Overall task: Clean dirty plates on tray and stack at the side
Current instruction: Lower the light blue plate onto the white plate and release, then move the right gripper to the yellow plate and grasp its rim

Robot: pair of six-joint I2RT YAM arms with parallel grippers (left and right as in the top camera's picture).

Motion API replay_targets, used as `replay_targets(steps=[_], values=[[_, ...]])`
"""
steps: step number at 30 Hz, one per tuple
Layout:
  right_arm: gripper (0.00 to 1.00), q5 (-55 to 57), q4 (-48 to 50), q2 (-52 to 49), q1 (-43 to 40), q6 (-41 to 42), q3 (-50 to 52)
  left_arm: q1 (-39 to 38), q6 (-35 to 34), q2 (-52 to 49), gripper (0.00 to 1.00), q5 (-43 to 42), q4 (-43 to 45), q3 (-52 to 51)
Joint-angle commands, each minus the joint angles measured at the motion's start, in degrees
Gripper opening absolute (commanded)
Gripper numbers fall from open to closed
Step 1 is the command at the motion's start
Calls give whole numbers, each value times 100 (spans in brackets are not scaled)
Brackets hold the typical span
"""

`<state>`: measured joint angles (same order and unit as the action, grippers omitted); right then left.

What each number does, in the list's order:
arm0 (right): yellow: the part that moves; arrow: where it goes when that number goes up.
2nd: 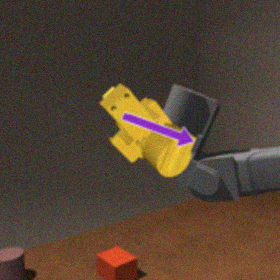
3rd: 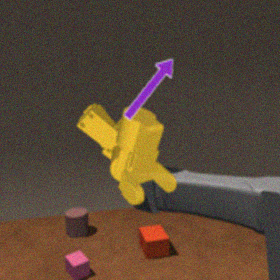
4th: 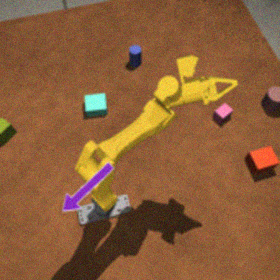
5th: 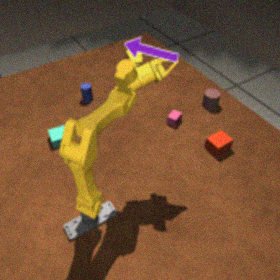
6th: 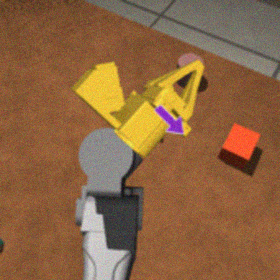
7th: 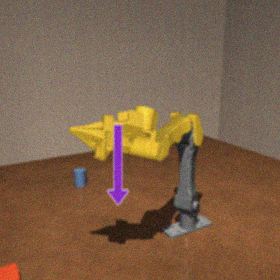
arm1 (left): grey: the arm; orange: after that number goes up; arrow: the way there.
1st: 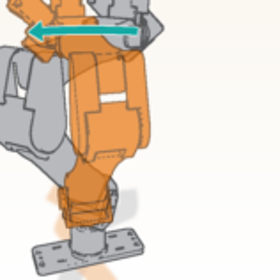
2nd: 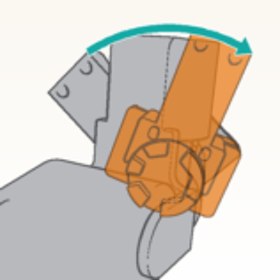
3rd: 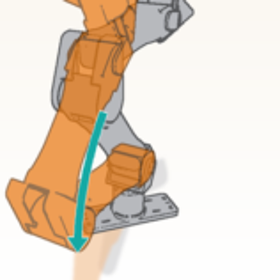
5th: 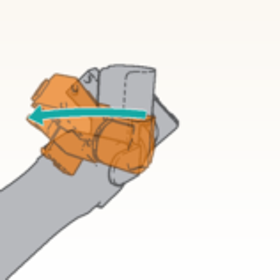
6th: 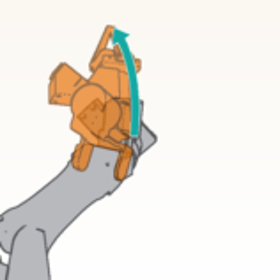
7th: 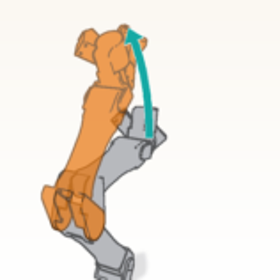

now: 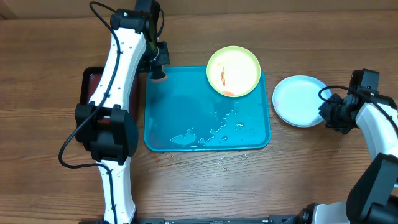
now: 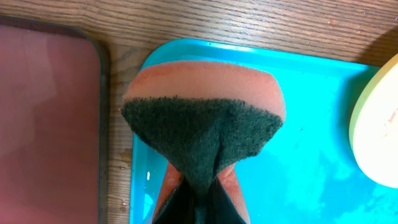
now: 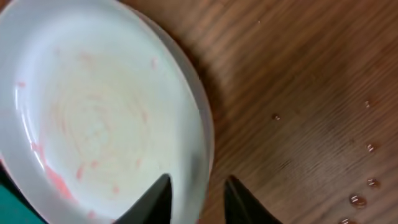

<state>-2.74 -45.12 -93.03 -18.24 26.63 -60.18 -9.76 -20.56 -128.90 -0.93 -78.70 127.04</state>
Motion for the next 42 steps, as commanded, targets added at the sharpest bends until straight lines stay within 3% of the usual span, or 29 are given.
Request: replay_targets(steps=[1,3,10,23,28,42], values=[[38,-826,157,0,28,-229,-59,-50,125,-9,4,-61,-17,-37],[42,-1410,258,0,35,-479,-188,-50,122,-9,4,-63,-17,-37],[42,-2369,870,0,656,-688,-579,-50,125,-9,4,-61,-15,-37],[33,-1027,2277,-1093,2623,979,-579,-50,107,-9,4,-59,-24,-37],[33,-905,2559,-1384,2850,1093,-579,-50,107,-9,4,-59,-24,-37],[11,-883,2581,-1897,3526,1436,-579,-81,85,-9,4,-61,-48,-37]])
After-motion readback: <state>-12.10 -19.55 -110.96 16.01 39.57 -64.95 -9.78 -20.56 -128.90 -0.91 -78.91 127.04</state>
